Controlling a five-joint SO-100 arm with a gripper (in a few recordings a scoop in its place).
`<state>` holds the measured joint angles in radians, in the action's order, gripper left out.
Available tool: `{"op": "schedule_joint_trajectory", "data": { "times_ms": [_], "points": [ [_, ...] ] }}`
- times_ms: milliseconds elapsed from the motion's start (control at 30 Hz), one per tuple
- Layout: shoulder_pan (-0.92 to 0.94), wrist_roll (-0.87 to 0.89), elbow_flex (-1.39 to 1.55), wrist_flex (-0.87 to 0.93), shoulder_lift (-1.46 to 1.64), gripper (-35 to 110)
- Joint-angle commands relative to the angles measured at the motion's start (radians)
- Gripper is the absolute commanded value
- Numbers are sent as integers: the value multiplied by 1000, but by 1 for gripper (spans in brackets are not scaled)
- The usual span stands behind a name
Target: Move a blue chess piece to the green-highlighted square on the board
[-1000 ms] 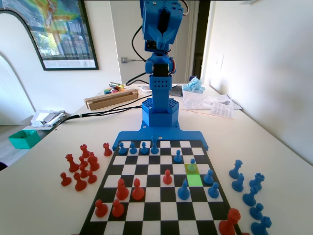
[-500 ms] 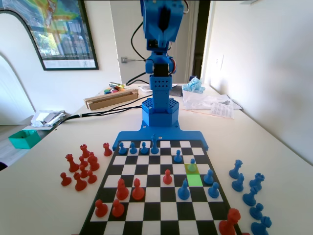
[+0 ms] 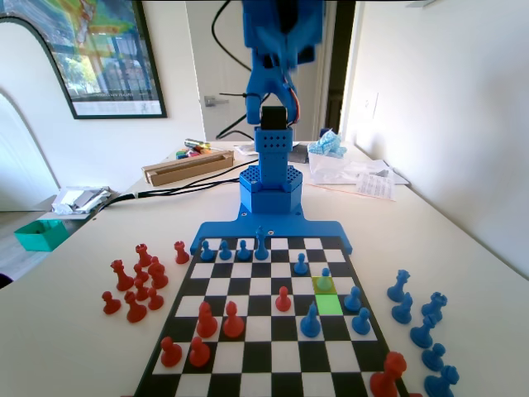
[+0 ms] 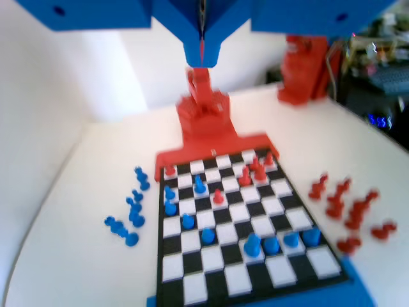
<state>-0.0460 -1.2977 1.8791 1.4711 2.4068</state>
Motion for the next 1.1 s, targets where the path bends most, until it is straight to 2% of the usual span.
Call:
{"op": "schedule_joint_trajectory", "data": {
  "times_ms": [0,233,600,1067],
  "points": [
    [-12,49,-58,-18,-141,1],
    [-23,161,-75,-109,-393,1],
    [-98,359,-6,-278,-591,5],
    [-193,440,161,-448,-706,12]
  ]
}}
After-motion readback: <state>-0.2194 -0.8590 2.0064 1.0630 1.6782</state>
